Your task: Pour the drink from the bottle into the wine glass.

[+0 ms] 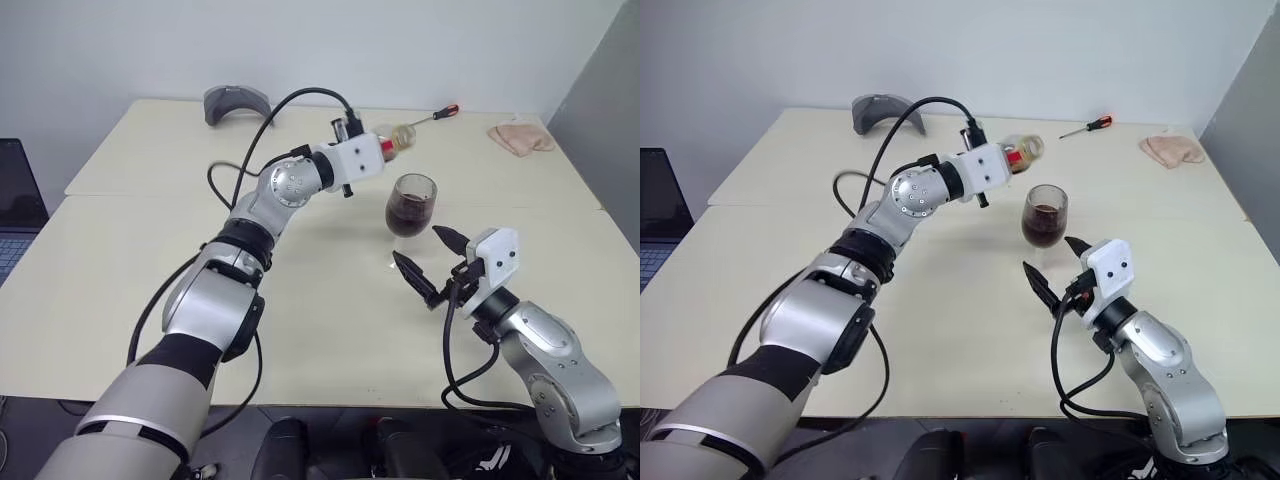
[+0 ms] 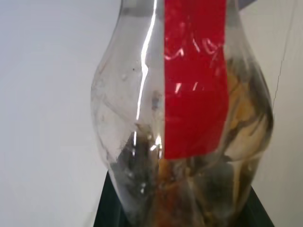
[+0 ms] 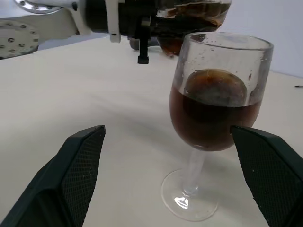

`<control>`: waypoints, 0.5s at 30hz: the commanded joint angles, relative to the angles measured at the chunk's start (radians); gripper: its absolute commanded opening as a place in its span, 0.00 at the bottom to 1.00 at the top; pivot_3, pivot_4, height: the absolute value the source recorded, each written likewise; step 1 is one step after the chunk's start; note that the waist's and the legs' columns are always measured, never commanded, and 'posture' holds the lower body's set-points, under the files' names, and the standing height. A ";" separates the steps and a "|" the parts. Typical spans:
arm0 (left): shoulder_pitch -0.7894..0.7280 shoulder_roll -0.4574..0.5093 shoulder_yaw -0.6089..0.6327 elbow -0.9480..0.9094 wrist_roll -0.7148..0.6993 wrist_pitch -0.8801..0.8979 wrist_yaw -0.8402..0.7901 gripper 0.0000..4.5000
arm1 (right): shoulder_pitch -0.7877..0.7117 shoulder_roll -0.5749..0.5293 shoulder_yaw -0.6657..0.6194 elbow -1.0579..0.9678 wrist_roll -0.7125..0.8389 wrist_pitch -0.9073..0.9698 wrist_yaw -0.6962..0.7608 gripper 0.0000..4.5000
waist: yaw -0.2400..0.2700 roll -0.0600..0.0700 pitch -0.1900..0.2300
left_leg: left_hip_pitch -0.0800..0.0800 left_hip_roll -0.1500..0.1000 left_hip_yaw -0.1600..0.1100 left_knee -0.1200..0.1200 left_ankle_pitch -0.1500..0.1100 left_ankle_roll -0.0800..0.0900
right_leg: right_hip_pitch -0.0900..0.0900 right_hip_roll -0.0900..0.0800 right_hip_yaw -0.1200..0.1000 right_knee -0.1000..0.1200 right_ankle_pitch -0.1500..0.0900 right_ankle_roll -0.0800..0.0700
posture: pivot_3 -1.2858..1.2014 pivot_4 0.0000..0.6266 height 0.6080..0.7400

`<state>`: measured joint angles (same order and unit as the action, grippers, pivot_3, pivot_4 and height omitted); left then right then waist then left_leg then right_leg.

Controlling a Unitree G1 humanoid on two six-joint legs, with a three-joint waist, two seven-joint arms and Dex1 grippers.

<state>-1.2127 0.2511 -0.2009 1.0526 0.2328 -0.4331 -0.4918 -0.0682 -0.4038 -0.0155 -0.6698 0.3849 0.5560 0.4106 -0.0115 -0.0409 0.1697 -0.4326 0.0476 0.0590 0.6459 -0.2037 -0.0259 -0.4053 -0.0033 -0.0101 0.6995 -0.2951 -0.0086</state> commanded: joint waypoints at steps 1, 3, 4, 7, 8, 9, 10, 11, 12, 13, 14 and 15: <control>0.099 0.023 0.132 -0.163 -0.153 0.167 -0.016 0.17 | -0.001 -0.041 0.022 -0.073 0.070 0.041 0.062 1.00 | -0.007 0.001 0.000 | 0.000 0.000 0.000 0.000 0.000 0.000 | 0.000 0.000 0.000 0.000 0.000 0.000 | 0.52 0.24 1.00; 0.164 0.036 0.173 -0.246 -0.191 0.249 -0.005 0.17 | -0.015 -0.053 0.044 -0.070 0.068 0.053 0.067 1.00 | -0.016 0.000 0.000 | 0.001 0.001 0.000 0.000 0.000 0.000 | 0.000 0.000 0.000 0.001 0.000 0.000 | 0.52 0.24 1.00; 0.212 0.052 0.203 -0.288 -0.210 0.290 0.014 0.17 | -0.033 -0.052 0.065 -0.049 0.052 0.049 0.067 1.00 | -0.017 0.000 0.000 | 0.001 0.001 -0.001 0.000 0.000 0.000 | 0.000 0.000 0.000 0.001 0.000 0.000 | 0.52 0.24 1.00; 0.331 0.094 0.263 -0.386 -0.240 0.376 0.056 0.17 | -0.082 -0.058 0.118 0.007 0.027 0.049 0.086 1.00 | -0.024 0.001 0.000 | 0.002 0.001 -0.001 0.000 0.000 0.000 | 0.000 0.000 0.001 0.003 0.000 0.000 | 0.52 0.24 1.00; 0.363 0.101 0.285 -0.412 -0.256 0.398 0.064 0.17 | -0.102 -0.057 0.132 0.020 0.030 0.056 0.097 1.00 | -0.020 0.001 0.000 | 0.002 0.001 -0.001 0.000 0.000 0.000 | 0.000 0.000 0.001 0.003 0.000 0.000 | 0.52 0.24 1.00; 0.394 0.113 0.302 -0.428 -0.264 0.413 0.075 0.17 | -0.127 -0.053 0.151 0.036 0.027 0.061 0.104 1.00 | -0.018 0.001 0.000 | 0.002 0.001 -0.002 0.000 0.000 0.000 | 0.000 0.000 0.000 0.003 0.000 -0.001 | 0.52 0.24 1.00; 0.418 0.120 0.318 -0.439 -0.275 0.424 0.085 0.17 | -0.148 -0.051 0.164 0.051 0.028 0.064 0.114 1.00 | -0.017 0.001 0.000 | 0.002 0.001 -0.002 0.000 0.000 0.000 | 0.000 0.000 0.000 0.003 0.000 -0.001 | 0.52 0.24 1.00; 0.438 0.123 0.337 -0.445 -0.291 0.427 0.092 0.17 | -0.169 -0.044 0.177 0.065 0.034 0.071 0.121 1.00 | -0.015 0.000 0.000 | 0.001 0.001 -0.001 0.000 0.000 0.000 | 0.000 0.000 0.000 0.003 0.000 -0.001 | 0.52 0.24 1.00; 0.450 0.125 0.348 -0.448 -0.300 0.430 0.097 0.17 | -0.184 -0.040 0.185 0.076 0.036 0.076 0.123 1.00 | -0.013 0.000 -0.001 | 0.001 0.001 -0.001 0.000 0.000 0.000 | 0.000 0.000 0.000 0.003 0.000 -0.001 | 0.52 0.24 1.00; 0.461 0.128 0.356 -0.443 -0.305 0.422 0.100 0.17 | -0.197 -0.038 0.194 0.088 0.035 0.078 0.130 1.00 | -0.005 0.000 -0.001 | 0.001 0.000 -0.001 0.001 0.000 0.000 | 0.000 0.000 0.000 0.003 0.000 -0.001 | 0.52 0.24 1.00; 0.468 0.129 0.368 -0.431 -0.314 0.416 0.107 0.17 | -0.211 -0.036 0.206 0.100 0.035 0.078 0.141 1.00 | 0.001 0.000 -0.001 | 0.000 0.000 -0.002 0.001 0.000 0.000 | 0.000 -0.001 -0.001 0.003 0.000 -0.001 | 0.52 0.24 1.00; 0.472 0.130 0.377 -0.416 -0.316 0.410 0.117 0.17 | -0.222 -0.035 0.216 0.110 0.032 0.076 0.149 1.00 | 0.006 -0.001 -0.001 | 0.000 0.000 -0.001 0.001 0.000 0.000 | 0.000 -0.001 -0.001 0.002 0.000 -0.001 | 0.52 0.24 1.00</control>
<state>-0.7287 0.3708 0.1523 0.6710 -0.0630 0.0052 -0.3938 -0.2707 -0.4414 0.1925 -0.5579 0.4144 0.6395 0.5389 -0.0055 -0.0417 0.1687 -0.4324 0.0468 0.0578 0.6472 -0.2039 -0.0255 -0.4046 -0.0051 -0.0109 0.7015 -0.2953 -0.0092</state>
